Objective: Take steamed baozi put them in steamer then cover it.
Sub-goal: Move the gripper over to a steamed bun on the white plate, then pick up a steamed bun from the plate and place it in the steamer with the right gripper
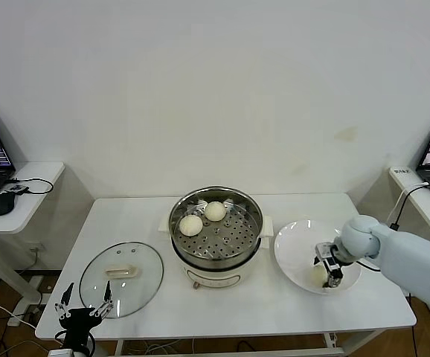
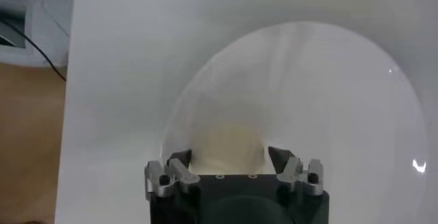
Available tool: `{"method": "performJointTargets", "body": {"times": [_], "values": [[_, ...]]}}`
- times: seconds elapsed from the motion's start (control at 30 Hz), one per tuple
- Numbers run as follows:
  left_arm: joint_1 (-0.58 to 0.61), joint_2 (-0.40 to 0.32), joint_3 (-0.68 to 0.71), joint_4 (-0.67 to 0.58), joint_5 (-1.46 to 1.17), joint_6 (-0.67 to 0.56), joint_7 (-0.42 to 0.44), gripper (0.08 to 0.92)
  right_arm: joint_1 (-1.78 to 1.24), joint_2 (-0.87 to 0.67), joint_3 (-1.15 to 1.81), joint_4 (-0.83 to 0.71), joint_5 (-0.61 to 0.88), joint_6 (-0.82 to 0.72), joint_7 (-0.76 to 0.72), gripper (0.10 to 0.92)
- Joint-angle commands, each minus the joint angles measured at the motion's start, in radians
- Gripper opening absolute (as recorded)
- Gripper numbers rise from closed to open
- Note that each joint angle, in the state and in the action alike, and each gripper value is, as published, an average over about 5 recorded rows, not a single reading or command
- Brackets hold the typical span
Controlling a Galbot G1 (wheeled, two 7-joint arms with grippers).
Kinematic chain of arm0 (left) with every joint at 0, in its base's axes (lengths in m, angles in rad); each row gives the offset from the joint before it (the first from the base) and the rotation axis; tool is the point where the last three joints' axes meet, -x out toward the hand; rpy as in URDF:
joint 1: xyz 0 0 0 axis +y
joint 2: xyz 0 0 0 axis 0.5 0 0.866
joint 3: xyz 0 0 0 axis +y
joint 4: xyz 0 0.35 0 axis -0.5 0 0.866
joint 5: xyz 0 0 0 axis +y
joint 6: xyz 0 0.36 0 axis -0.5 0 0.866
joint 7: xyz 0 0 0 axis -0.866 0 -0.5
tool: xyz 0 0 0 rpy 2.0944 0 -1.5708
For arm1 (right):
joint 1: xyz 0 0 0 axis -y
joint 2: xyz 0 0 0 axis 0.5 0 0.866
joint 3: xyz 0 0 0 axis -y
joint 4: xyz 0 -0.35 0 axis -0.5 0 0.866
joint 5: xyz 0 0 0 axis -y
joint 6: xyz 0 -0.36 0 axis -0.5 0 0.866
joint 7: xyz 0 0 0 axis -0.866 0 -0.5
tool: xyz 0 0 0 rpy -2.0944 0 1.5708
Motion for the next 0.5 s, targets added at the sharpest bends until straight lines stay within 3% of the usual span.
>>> {"method": "performJointTargets", "body": {"times": [0.03,0.3,0.5], "values": [[-0.001,-0.002,0.001,0.0,0.0,0.0,0.0,0.823,-0.011,0.01,0.009,-0.01,-0.004,-0.009,-0.004,0.644],[0.002,0.0,-0.003,-0.003,-0.001,-0.001,0.0,0.823,0.03,-0.018,0.02,0.012,0.003,-0.004,-0.041,0.542],[0.0,0.004,-0.003,-0.007,-0.003,0.0,0.0,0.823,0.199,-0.065,-0.009,0.06,0.074,-0.007,-0.065,0.52]]}}
